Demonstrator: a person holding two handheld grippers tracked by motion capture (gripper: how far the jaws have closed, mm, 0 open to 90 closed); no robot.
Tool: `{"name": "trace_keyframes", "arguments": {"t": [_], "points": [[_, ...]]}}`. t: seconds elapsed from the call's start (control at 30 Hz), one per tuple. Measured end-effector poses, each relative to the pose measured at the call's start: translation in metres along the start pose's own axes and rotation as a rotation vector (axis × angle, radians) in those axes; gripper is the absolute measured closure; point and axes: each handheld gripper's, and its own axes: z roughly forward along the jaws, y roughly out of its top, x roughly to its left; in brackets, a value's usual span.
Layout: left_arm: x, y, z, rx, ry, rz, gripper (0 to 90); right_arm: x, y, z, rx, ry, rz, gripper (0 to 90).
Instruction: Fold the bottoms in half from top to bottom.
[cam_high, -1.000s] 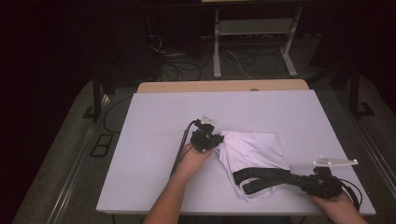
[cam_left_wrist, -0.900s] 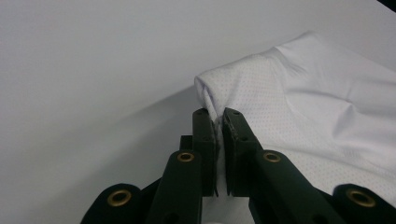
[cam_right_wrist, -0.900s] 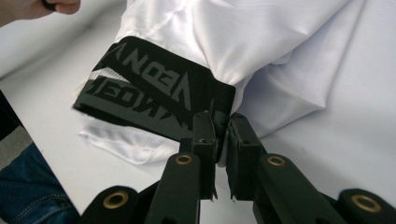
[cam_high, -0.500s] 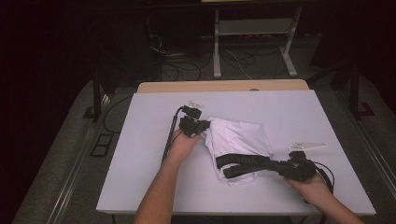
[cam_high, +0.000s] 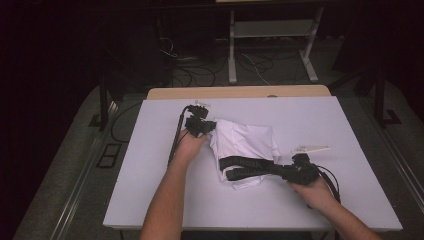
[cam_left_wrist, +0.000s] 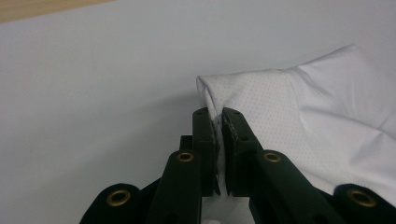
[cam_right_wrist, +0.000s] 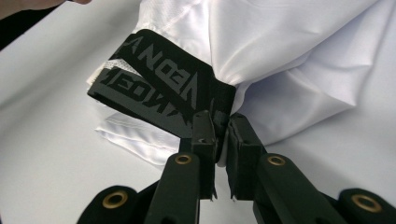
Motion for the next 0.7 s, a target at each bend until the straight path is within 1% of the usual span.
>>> {"name": "trace_keyframes", "arguments": {"t": [0.03,0.1,0.13,0.17,0.23,0.3,0.37,0.47,0.5,0.53,0.57,0.63,0.67,0.7], "points": [[-0.001,-0.001,0.0,0.004,-0.001,0.002,82.7,-0.002,0.0,-0.002,-0.004,0.0,0.016,81.3],[-0.003,-0.003,-0.002,0.009,-0.003,0.009,82.6,-0.004,0.0,-0.003,-0.006,0.0,0.022,81.3],[-0.003,-0.004,-0.002,0.011,-0.007,0.013,82.4,-0.01,-0.001,-0.007,-0.003,-0.013,0.038,81.2],[-0.003,-0.004,-0.002,0.011,-0.007,0.013,82.3,-0.01,-0.001,-0.007,-0.003,-0.013,0.038,81.2],[-0.004,-0.009,-0.005,0.01,-0.018,0.004,82.2,-0.013,-0.004,-0.009,0.007,-0.024,0.042,81.2],[-0.005,-0.014,-0.004,0.02,-0.018,0.007,82.2,-0.014,-0.006,-0.009,0.022,-0.029,0.05,81.2],[-0.006,-0.018,-0.004,0.026,-0.023,-0.001,82.1,-0.016,-0.007,-0.01,0.028,-0.032,0.059,81.2],[-0.006,-0.018,-0.004,0.026,-0.023,-0.001,81.8,-0.017,-0.007,-0.01,0.034,-0.039,0.062,81.2],[-0.005,-0.024,-0.002,0.039,-0.03,-0.011,81.8,-0.017,-0.007,-0.01,0.034,-0.039,0.062,81.2],[-0.004,-0.025,0.0,0.042,-0.033,-0.015,80.1,-0.021,-0.011,-0.009,0.06,-0.045,0.08,81.0],[-0.004,-0.026,0.001,0.05,-0.031,-0.02,78.3,-0.021,-0.011,-0.008,0.063,-0.048,0.08,80.7],[-0.003,-0.027,0.001,0.048,-0.033,-0.035,74.6,-0.02,-0.011,-0.008,0.064,-0.053,0.072,79.7],[-0.003,-0.027,0.001,0.048,-0.033,-0.035,73.0,-0.02,-0.011,-0.008,0.064,-0.053,0.072,79.7],[-0.002,-0.028,0.002,0.059,-0.021,-0.041,73.0,-0.02,-0.012,-0.008,0.064,-0.056,0.069,78.9]]}}
